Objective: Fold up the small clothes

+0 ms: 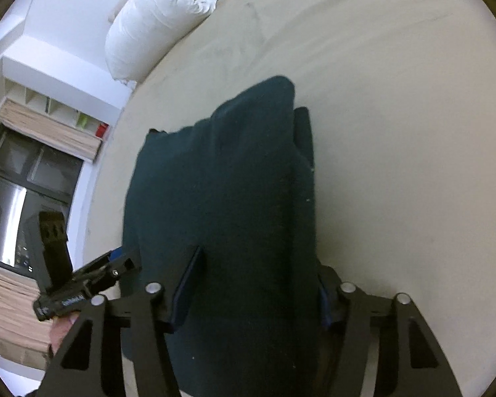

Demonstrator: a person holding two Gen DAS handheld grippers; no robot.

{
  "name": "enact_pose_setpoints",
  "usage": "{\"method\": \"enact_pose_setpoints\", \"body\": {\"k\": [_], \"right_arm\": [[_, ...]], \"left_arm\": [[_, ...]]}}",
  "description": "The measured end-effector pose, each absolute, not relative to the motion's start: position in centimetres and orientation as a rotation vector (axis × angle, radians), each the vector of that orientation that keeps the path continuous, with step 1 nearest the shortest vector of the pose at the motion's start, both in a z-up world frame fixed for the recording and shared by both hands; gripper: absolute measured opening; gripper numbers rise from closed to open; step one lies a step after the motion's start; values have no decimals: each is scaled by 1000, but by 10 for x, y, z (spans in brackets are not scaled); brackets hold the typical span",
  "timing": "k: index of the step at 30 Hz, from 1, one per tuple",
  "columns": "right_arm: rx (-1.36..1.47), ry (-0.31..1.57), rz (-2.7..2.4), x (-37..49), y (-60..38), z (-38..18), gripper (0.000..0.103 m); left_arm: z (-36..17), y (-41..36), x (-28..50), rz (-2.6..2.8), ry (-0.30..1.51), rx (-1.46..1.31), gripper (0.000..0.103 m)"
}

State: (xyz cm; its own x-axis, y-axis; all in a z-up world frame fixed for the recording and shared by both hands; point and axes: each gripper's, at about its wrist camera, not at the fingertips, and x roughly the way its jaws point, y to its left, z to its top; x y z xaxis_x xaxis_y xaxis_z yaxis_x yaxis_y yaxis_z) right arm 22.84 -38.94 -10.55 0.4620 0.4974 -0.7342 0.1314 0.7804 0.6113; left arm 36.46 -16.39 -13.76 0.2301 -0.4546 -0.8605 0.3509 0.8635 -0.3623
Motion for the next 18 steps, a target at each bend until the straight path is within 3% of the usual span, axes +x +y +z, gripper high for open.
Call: {"method": "enact_pose_setpoints", "body": {"k": [7,10,18], "right_arm": [[572,1114,192,231,-377,-102,38],[481,1097,153,229,-364,-93,28],[264,1029,72,216,-332,-60,23]], "left_arm": [[-130,-173,364,-542,1216,-44,48],[-124,-172,359,-533,1210,-33,44],[-108,-163,342,-526,1170,-25,36]]}}
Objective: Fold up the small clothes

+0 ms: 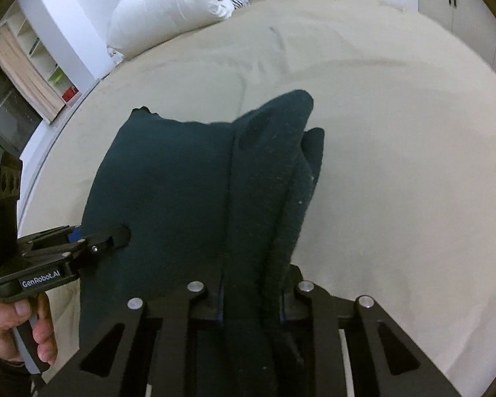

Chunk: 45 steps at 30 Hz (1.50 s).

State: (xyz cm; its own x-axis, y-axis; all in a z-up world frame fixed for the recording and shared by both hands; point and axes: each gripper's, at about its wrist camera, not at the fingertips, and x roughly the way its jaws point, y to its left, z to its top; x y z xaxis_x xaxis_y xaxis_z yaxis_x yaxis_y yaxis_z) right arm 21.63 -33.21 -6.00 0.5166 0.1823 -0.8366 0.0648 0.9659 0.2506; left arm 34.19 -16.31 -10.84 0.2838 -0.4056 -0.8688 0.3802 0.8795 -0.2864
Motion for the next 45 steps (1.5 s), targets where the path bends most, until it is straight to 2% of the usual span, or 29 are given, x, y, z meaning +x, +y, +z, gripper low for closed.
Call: {"method": "enact_pose_setpoints", "body": {"k": [5,12,20,28,36,38,39,40,41,43,45], "right_arm": [[209,981,88,202,-308,-32,23],[217,921,163,166,-261,0,23],[267,923,296,138,-191,-1,22],[359,989,401,122,-147,-33,22],[493,1057,413,116,-156,-77,23],[543,1060,426,113,-165,-88,29],[551,1066,420,111,-167,-95,31],[557,1072,410,110,-168,-100,43],[576,1074,401,108,-172,-106,49],[633,1064,406,97,-177,-110,49],[661,1059,403,88,-185,-107,53]], "left_arm": [[-87,-149,325,-526,1139,-30,35],[-48,-88,281,-505,1081,-29,35],[-29,-7,218,-447,1058,-6,35],[-49,63,175,-401,1095,-46,35],[-106,94,177,-386,1144,-109,39],[-109,97,174,-395,1134,-113,42],[-111,98,174,-396,1128,-106,48],[-112,105,171,-395,1128,-108,52],[-112,107,172,-392,1129,-116,53],[-115,108,173,-382,1126,-137,58],[-117,104,171,-375,1125,-152,58]]}}
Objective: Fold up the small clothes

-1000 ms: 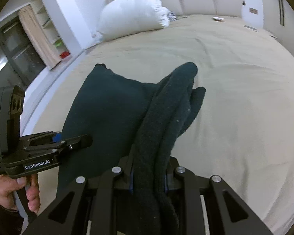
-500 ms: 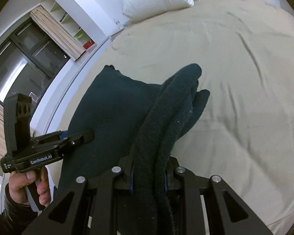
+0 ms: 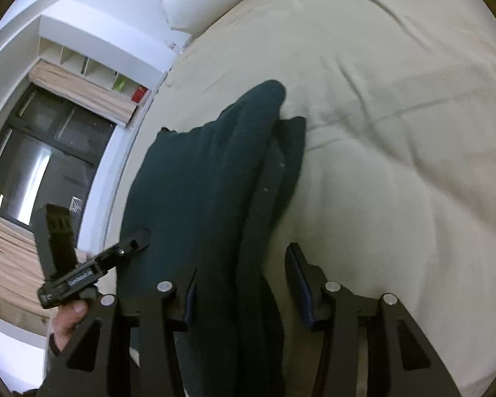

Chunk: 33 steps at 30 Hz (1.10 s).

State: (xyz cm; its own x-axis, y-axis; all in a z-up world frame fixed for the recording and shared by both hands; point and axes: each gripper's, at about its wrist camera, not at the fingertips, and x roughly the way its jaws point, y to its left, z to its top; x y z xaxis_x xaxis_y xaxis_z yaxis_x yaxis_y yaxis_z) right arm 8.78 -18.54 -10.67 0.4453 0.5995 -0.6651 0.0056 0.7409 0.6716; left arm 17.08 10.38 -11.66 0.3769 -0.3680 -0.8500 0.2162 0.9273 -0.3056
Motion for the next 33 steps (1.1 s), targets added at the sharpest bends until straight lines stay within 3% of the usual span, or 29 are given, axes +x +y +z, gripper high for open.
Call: {"method": "enact_pose_setpoints", "body": {"k": [12,18,26,33], "right_arm": [[639,893,382,64,-201,-25,58],[697,986,495,96,-165,-61,58],[908,1003,445,122,-208,-119,18],[907,973,408,105,-226,-113,19]], "left_arm": [[-52,81,143,-304,942,-39,58],[-86,51,166,-301,1013,29,58],[-111,52,189,-362,1004,21,65],[-110,54,181,-374,969,12,67]]}}
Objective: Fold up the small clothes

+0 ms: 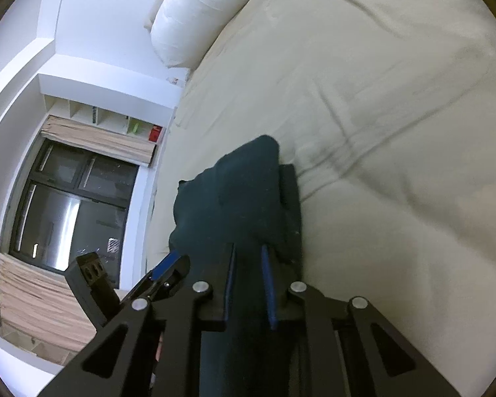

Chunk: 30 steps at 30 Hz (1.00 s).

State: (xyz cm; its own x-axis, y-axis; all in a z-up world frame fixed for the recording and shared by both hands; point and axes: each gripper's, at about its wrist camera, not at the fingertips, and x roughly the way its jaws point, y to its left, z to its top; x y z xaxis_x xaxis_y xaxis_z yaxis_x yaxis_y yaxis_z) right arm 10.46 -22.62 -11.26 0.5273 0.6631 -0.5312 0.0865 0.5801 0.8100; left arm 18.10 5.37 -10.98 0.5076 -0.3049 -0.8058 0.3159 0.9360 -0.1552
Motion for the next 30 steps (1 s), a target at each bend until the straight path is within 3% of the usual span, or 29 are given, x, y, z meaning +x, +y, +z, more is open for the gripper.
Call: {"method": "enact_pose_setpoints", "body": {"k": [2,7,10,17,25,28,30], "right_arm": [[868,964,374,92,-226,-96,42],[852,940,444,59,-224,-76,47],[818,983,415,56,-220,-86,48],[880,1060,390,60,-232,-104,48],[713,1099,429,55,-204,-90,46],[645,1138,425,57,-195,-95,30],[665,1145,439,56,-199,-101,27]], "left_arm": [[-104,52,176,-358,977,7,67],[-84,60,148,-379,950,-94,68],[-96,51,146,-372,971,6,69],[-86,57,138,-378,968,-68,69],[-83,53,127,-374,951,-68,69],[-93,47,126,-374,952,-8,69],[-96,48,124,-384,937,-6,69]]}}
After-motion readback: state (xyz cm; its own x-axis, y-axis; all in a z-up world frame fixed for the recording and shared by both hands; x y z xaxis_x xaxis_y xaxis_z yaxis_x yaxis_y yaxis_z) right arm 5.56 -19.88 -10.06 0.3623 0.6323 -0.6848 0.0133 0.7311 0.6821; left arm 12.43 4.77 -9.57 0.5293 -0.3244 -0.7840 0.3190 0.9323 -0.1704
